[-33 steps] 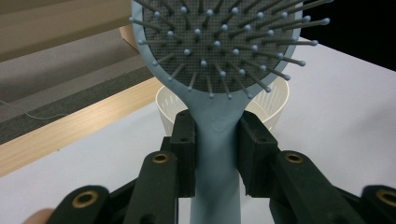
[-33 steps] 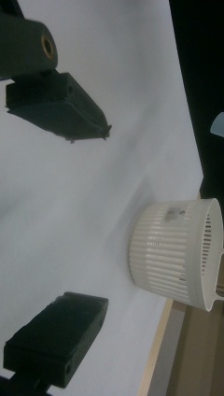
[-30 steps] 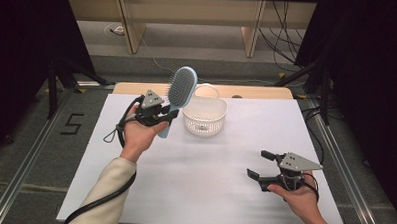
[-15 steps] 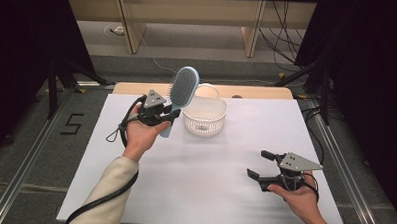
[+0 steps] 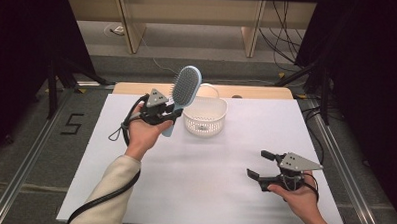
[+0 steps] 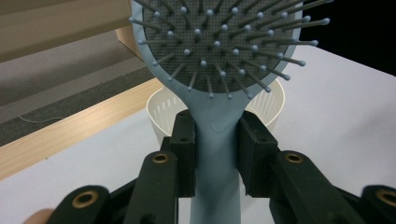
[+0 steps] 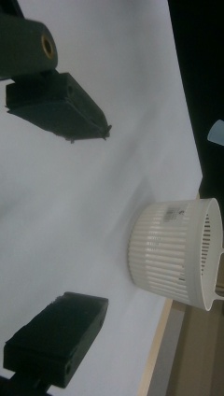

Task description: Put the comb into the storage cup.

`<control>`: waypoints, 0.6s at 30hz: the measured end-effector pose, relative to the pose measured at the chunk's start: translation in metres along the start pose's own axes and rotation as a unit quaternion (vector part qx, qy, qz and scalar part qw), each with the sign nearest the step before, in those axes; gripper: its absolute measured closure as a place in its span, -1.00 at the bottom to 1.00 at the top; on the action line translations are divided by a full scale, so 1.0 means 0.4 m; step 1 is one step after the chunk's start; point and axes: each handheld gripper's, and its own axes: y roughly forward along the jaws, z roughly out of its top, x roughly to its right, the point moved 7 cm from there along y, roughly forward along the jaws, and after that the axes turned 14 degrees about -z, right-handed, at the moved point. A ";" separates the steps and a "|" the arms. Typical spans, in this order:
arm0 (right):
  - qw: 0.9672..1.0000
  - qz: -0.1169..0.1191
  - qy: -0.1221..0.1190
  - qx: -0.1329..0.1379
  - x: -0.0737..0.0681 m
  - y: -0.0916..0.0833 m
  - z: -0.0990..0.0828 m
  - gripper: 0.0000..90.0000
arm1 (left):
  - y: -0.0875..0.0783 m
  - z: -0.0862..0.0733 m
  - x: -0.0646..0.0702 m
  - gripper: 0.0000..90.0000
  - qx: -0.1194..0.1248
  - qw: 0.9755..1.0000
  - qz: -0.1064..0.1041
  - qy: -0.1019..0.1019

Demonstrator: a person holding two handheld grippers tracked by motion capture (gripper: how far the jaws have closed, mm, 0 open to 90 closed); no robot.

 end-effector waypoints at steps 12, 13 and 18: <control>1.000 0.000 0.001 -0.001 0.000 0.000 0.000 -0.64 | 0.007 0.015 0.000 0.56 0.002 1.000 -0.001 0.002; 1.000 -0.001 0.000 -0.001 0.000 0.000 0.000 -0.64 | 0.007 0.016 0.000 0.56 0.002 1.000 -0.001 0.002; 1.000 -0.001 0.000 -0.001 0.001 0.000 0.000 -0.64 | 0.011 0.019 -0.001 0.56 0.000 1.000 -0.002 0.004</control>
